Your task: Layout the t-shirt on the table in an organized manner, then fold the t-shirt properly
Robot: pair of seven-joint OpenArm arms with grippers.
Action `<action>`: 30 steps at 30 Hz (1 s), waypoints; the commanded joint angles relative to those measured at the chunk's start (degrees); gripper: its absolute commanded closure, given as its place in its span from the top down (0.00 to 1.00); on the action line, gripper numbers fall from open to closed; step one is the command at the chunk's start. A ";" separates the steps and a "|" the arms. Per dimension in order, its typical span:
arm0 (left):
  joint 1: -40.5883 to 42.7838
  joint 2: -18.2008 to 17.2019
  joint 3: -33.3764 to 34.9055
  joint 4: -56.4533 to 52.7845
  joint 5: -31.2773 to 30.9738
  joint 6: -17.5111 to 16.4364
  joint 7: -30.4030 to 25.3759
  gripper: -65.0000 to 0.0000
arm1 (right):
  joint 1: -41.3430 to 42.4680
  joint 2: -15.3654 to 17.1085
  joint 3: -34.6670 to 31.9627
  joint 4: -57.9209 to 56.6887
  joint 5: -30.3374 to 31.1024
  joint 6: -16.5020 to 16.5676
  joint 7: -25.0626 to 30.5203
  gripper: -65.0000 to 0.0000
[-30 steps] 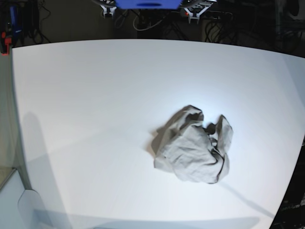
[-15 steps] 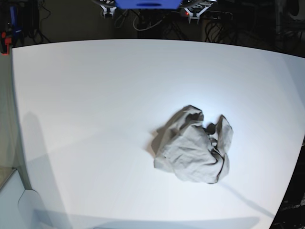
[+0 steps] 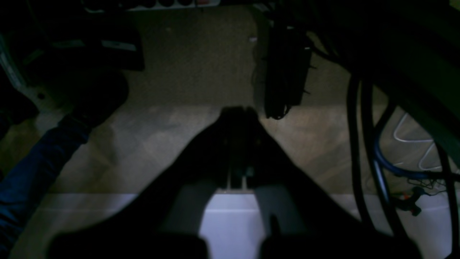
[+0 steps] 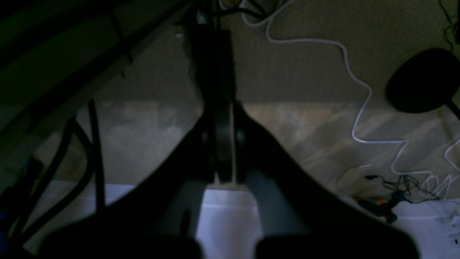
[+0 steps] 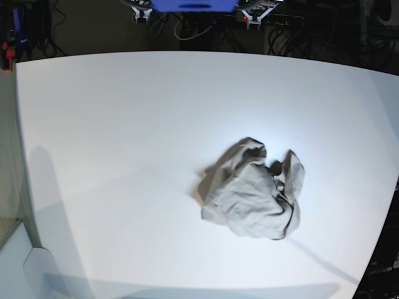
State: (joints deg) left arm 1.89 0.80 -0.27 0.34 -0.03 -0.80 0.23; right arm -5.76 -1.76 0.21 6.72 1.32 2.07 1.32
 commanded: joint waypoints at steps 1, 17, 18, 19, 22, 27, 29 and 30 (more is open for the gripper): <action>0.61 0.04 -0.03 -0.12 0.08 1.11 0.25 0.00 | -1.67 0.13 -0.16 -0.52 -1.54 -2.11 -1.81 0.00; 25.32 -4.18 -0.12 33.46 -0.10 1.11 0.25 0.00 | -23.65 2.95 -5.88 30.07 -1.63 -2.11 -1.37 0.00; 27.16 -4.27 -0.12 36.19 -0.10 1.11 0.25 0.00 | -25.67 3.03 -5.70 33.41 -1.63 -2.11 -1.37 0.00; 28.92 -5.06 -0.21 39.09 -0.10 1.11 0.25 0.00 | -27.25 3.12 -5.53 36.14 -1.63 -2.11 -1.37 0.00; 34.46 -6.64 -0.21 49.02 -0.89 1.11 0.25 0.00 | -32.35 4.62 -5.44 45.63 -1.63 -2.11 -1.72 0.00; 42.11 -10.25 -0.56 65.20 -8.63 1.11 0.34 0.00 | -39.21 5.85 -5.26 59.96 -1.45 -2.11 -1.89 0.00; 43.78 -11.57 -0.56 69.51 -10.74 1.11 0.34 0.00 | -41.14 5.94 -5.26 64.62 -1.45 -2.11 -1.89 0.00; 44.66 -12.27 -0.56 71.71 -11.53 1.11 0.34 0.00 | -42.20 6.46 -5.26 67.17 -1.45 -2.11 -1.89 0.00</action>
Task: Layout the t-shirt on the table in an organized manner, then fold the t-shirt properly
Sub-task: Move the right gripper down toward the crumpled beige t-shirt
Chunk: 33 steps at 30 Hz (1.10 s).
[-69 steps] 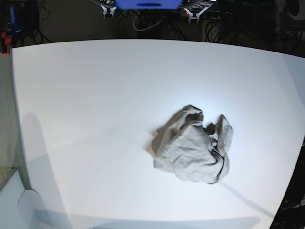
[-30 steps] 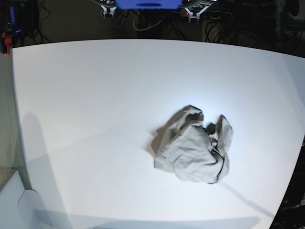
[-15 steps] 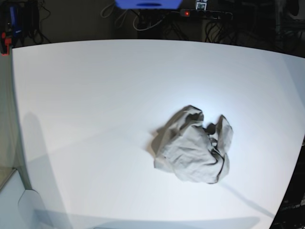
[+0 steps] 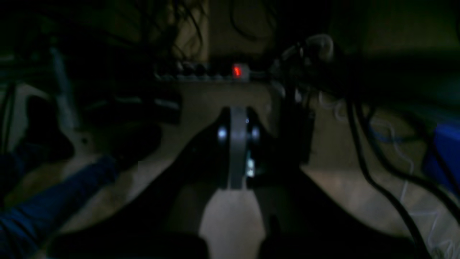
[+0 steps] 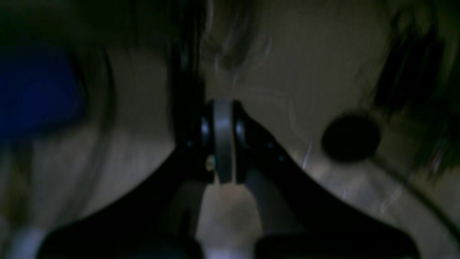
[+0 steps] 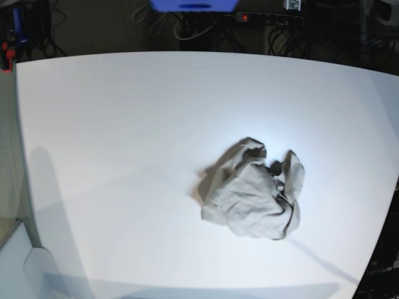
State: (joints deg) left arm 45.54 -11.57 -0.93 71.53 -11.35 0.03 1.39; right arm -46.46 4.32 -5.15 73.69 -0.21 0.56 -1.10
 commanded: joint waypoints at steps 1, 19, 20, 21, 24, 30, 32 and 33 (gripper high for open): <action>1.71 -0.60 0.09 2.45 -0.91 0.27 -0.82 0.00 | -2.55 0.83 0.09 2.66 0.08 -0.60 0.53 0.00; 12.09 -0.78 -7.03 29.44 -2.93 0.27 -0.82 0.00 | -6.86 5.13 1.32 36.77 0.08 -0.51 -15.91 0.00; 12.70 -0.78 -7.20 31.02 -2.93 0.27 -0.82 0.00 | -7.04 5.66 1.32 38.35 0.08 -0.51 -16.43 0.00; 13.23 -0.78 -7.20 32.17 -2.93 0.27 -0.82 0.00 | -7.13 5.93 1.32 39.50 0.08 -0.51 -16.61 0.00; 14.72 -0.95 -7.20 35.86 -2.93 0.27 -0.82 0.00 | -7.21 6.28 1.32 41.87 0.08 -0.51 -16.43 0.00; 14.81 -1.22 -7.20 39.99 -2.93 0.27 -0.82 0.00 | -2.73 5.93 1.06 42.49 0.08 -0.51 -16.35 0.00; 14.55 -1.22 -7.20 40.43 -2.93 0.27 -0.82 0.00 | -0.71 5.75 0.00 42.57 0.08 0.01 -16.35 0.00; 14.55 -1.22 -7.29 40.52 -2.93 0.27 -0.82 0.00 | 0.61 5.84 -1.23 42.57 0.08 1.16 -16.35 0.00</action>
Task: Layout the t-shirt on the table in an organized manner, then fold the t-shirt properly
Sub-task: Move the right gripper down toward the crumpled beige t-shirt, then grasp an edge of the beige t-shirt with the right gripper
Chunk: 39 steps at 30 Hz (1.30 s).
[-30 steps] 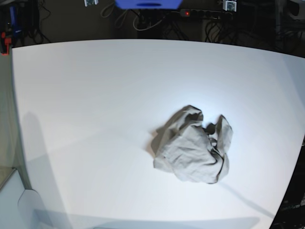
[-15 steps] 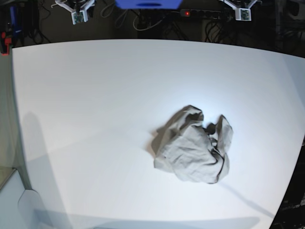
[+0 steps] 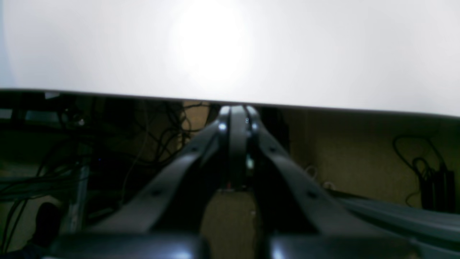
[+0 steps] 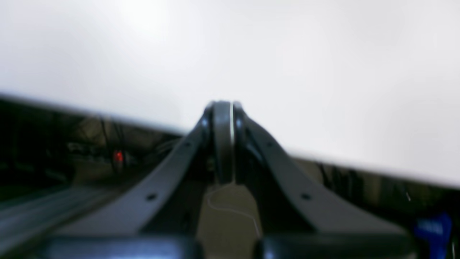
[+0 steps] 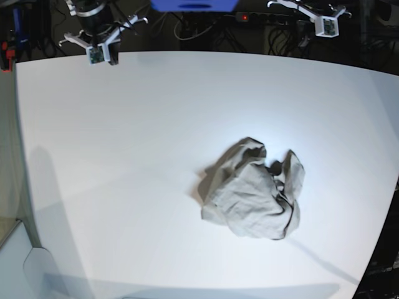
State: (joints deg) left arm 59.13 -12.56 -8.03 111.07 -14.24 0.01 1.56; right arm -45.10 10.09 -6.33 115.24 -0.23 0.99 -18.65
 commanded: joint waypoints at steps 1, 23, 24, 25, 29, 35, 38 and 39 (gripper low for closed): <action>0.95 -0.15 -0.19 1.07 -0.05 0.30 -0.99 0.00 | 0.22 0.07 -0.93 1.11 0.10 1.95 1.20 0.00; -6.34 0.38 -3.44 4.41 -0.05 0.30 -1.08 0.29 | 26.77 -5.56 -16.05 1.02 0.10 3.97 -9.26 0.00; -6.96 0.38 -4.23 4.41 -0.05 0.30 -1.08 0.29 | 29.32 -6.35 -16.66 1.02 0.10 3.97 -11.72 0.00; -7.40 0.38 -5.02 4.41 -0.05 0.30 -1.08 0.29 | 31.61 -7.05 -17.28 1.02 0.10 3.97 -14.09 0.00; -8.36 0.73 -8.28 4.85 -0.05 0.30 -1.08 0.30 | 40.31 -10.39 -17.72 0.85 0.10 5.29 -23.24 0.00; -8.19 0.73 -9.15 4.93 -0.05 0.30 -1.08 0.30 | 51.74 -11.27 -17.19 -1.17 0.10 14.26 -32.38 0.00; -8.28 0.73 -9.07 4.93 -0.05 0.30 -0.99 0.30 | 55.34 -11.36 -17.45 -4.52 0.10 15.84 -32.11 0.02; -8.36 0.73 -9.07 4.93 -0.05 0.30 -0.90 0.30 | 56.75 -11.80 -17.45 -6.80 0.19 15.84 -32.11 0.06</action>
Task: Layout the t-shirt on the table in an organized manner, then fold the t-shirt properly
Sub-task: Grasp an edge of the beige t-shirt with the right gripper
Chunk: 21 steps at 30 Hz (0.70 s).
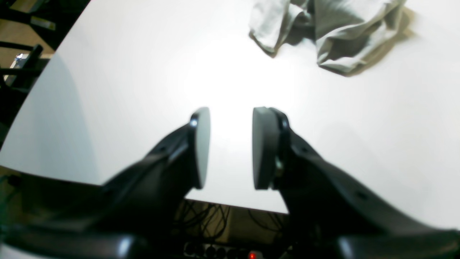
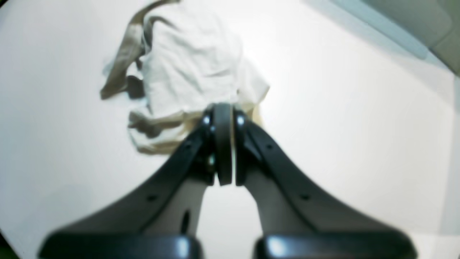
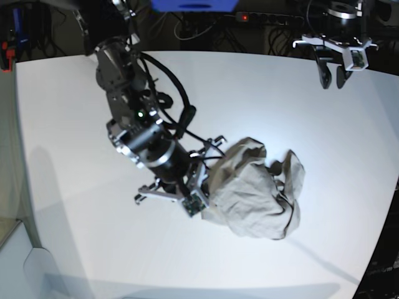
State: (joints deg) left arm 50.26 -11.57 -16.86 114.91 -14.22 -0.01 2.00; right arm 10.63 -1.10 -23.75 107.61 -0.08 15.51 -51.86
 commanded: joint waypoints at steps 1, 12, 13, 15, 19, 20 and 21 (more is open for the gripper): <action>0.42 -0.25 -0.24 1.09 -0.07 0.32 -0.55 0.30 | 2.25 -1.58 -0.03 -1.46 0.03 1.50 1.09 0.11; -2.66 0.54 -0.32 1.18 -0.07 0.23 5.87 0.30 | 10.95 -4.83 0.23 -25.99 0.03 1.50 12.16 0.43; -3.01 0.54 -0.32 1.18 -0.07 0.23 5.96 0.30 | 11.65 -4.83 0.23 -27.92 0.03 1.50 12.60 0.43; -3.27 0.54 -0.32 1.18 -0.07 0.14 6.13 0.30 | 12.62 -4.83 0.32 -31.26 0.03 1.50 14.01 0.43; -4.50 0.63 -0.24 1.18 -0.07 0.23 6.22 0.30 | 14.20 -4.83 2.60 -35.92 0.03 1.50 16.91 0.43; -4.68 0.63 -0.24 1.18 -0.07 0.23 6.22 0.30 | 14.55 -4.83 2.96 -36.71 0.03 1.50 17.00 0.43; -4.77 0.63 -0.24 1.18 -0.07 0.23 6.22 0.30 | 14.99 -4.83 3.04 -37.59 0.03 1.50 17.00 0.43</action>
State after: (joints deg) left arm 45.04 -10.61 -16.84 114.98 -14.22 0.01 9.87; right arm 23.46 -5.37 -20.67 69.06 -0.45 16.12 -36.40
